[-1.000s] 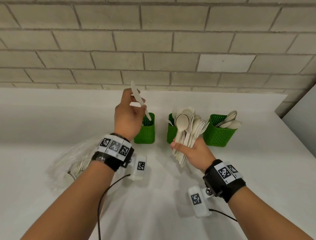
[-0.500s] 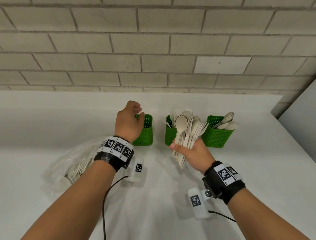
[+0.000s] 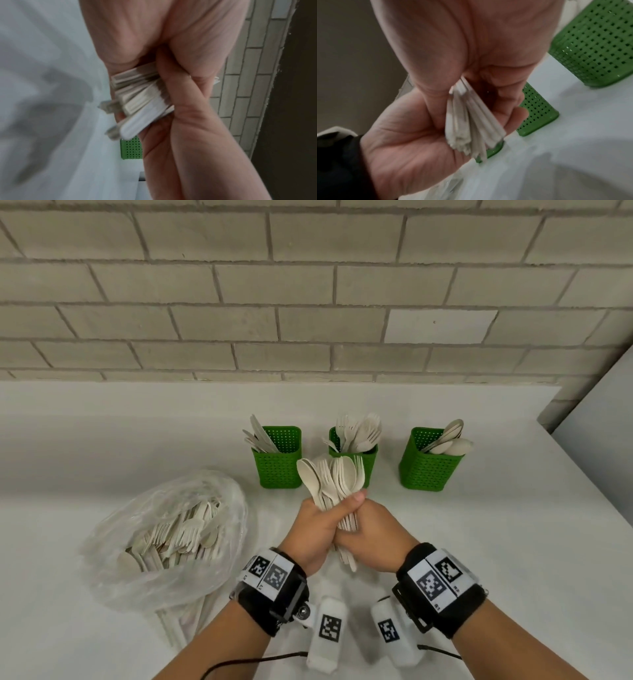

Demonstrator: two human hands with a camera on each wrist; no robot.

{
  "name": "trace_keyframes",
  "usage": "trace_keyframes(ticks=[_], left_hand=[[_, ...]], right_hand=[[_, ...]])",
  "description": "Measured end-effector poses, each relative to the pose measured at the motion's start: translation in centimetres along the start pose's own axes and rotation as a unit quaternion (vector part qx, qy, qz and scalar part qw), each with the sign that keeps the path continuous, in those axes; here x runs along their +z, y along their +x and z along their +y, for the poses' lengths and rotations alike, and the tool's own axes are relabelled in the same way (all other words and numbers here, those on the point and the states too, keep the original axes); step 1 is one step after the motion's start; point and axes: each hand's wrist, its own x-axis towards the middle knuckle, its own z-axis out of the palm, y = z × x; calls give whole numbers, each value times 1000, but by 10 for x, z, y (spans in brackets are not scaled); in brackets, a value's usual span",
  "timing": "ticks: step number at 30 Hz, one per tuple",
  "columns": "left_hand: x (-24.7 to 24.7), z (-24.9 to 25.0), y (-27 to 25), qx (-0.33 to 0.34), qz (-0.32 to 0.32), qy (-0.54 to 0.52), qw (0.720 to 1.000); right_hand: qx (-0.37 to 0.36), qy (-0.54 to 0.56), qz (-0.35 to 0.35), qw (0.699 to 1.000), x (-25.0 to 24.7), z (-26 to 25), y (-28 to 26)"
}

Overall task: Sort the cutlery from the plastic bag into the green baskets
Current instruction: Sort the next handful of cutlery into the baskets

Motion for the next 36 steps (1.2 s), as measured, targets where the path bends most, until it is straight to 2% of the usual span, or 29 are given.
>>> trace_keyframes(ticks=[3, 6, 8, 11, 12, 15, 17, 21, 25, 28, 29, 30, 33, 34, 36], left_hand=[[-1, 4, -2, 1, 15, -38, 999], [-6, 11, -5, -3, 1, -50, 999], [-10, 16, -9, -26, -23, -38, 999], [-13, 21, -13, -44, -71, -29, 996], [-13, 22, -14, -44, -84, -30, 995], [-11, 21, -16, -44, -107, -38, 993], [-11, 22, -16, -46, -107, -45, 992], [-12, 21, -15, -42, -98, -28, 994], [-16, 21, -12, -33, -54, -32, 997], [-20, 18, -9, -14, -20, -23, 999], [-21, 18, -8, -6, -10, -14, 1000], [-21, 17, -8, 3, 1, -2, 1000], [-18, 17, -7, 32, 12, 40, 999], [-16, 17, -7, 43, 6, 54, 998], [-13, 16, -8, 64, -12, 75, 995]], right_hand=[[-12, -12, -41, 999, -7, -6, -4], [23, -63, -57, 996, -22, -13, -8], [54, -7, -7, 998, -33, -14, -6], [57, 27, 138, 988, -43, -19, -3], [53, 50, 154, 985, -45, -20, -2], [29, 113, 132, 984, -47, -20, -2], [29, 135, 159, 978, -51, -15, 0], [22, 211, 225, 951, -55, -12, 3], [11, 291, 308, 905, -64, -19, 6], [24, 403, 316, 859, -69, -24, 8], [27, 412, 312, 856, -68, -26, 7], [27, 388, 304, 870, -65, -28, 5], [0, 180, 218, 959, -48, -31, -1], [-6, 129, 180, 975, -41, -32, -1], [-4, 73, 148, 986, -33, -28, 2]])
